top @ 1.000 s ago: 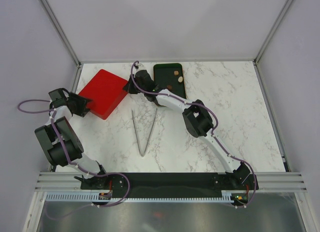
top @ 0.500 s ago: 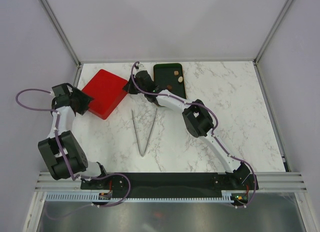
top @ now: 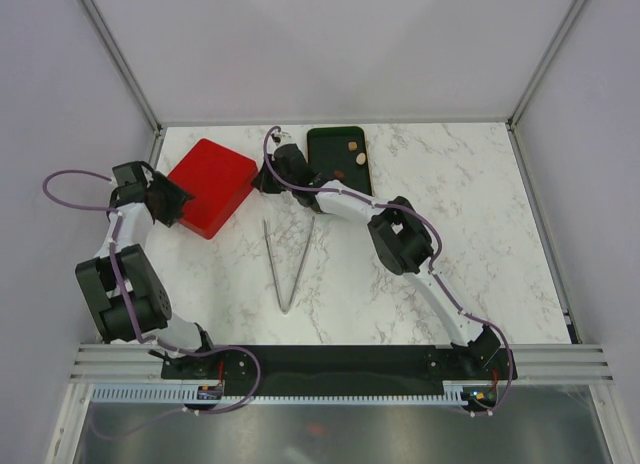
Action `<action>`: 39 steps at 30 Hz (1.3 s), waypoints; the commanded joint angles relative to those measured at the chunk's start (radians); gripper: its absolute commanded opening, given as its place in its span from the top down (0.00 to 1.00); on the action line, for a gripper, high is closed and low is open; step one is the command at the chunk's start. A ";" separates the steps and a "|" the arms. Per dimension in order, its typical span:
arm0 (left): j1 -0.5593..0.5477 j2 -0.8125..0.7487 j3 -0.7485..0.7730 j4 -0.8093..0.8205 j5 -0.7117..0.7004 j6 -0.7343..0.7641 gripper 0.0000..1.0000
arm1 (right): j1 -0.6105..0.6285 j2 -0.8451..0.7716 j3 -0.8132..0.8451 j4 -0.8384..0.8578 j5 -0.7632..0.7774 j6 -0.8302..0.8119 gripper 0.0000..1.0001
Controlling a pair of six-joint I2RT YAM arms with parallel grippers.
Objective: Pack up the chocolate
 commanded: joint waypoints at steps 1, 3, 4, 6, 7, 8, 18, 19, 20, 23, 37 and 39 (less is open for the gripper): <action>0.003 0.048 0.065 0.023 0.013 0.036 0.38 | -0.008 -0.076 0.003 0.025 0.019 -0.016 1.00; 0.003 0.073 0.082 0.023 0.015 0.035 0.38 | -0.006 -0.064 0.005 0.031 0.022 -0.015 1.00; 0.002 0.097 0.086 0.025 0.016 0.030 0.38 | -0.008 -0.062 0.005 0.039 0.022 -0.012 1.00; 0.002 0.120 0.099 0.031 0.022 0.030 0.38 | -0.008 -0.056 0.000 0.057 0.028 -0.010 1.00; 0.002 0.137 0.115 0.032 0.023 0.032 0.38 | -0.008 -0.054 0.002 0.057 0.040 -0.010 1.00; -0.001 0.168 0.123 0.034 0.023 0.033 0.38 | -0.009 -0.054 0.000 0.060 0.046 -0.014 1.00; -0.020 0.259 0.180 0.019 -0.028 0.052 0.39 | -0.028 -0.057 -0.020 0.135 0.080 -0.021 1.00; -0.020 0.262 0.182 0.016 -0.028 0.052 0.39 | -0.028 -0.056 -0.023 0.157 0.079 -0.019 1.00; -0.023 0.265 0.185 0.014 -0.028 0.052 0.39 | -0.028 -0.056 -0.029 0.178 0.074 -0.016 1.00; -0.027 0.283 0.195 0.013 -0.034 0.053 0.39 | -0.028 -0.057 -0.041 0.243 0.059 -0.005 0.99; -0.043 0.357 0.231 0.008 -0.040 0.039 0.39 | -0.026 0.007 -0.018 0.338 -0.021 0.033 0.92; -0.046 0.360 0.225 0.008 -0.042 0.036 0.39 | -0.026 0.054 0.018 0.312 -0.024 0.059 0.92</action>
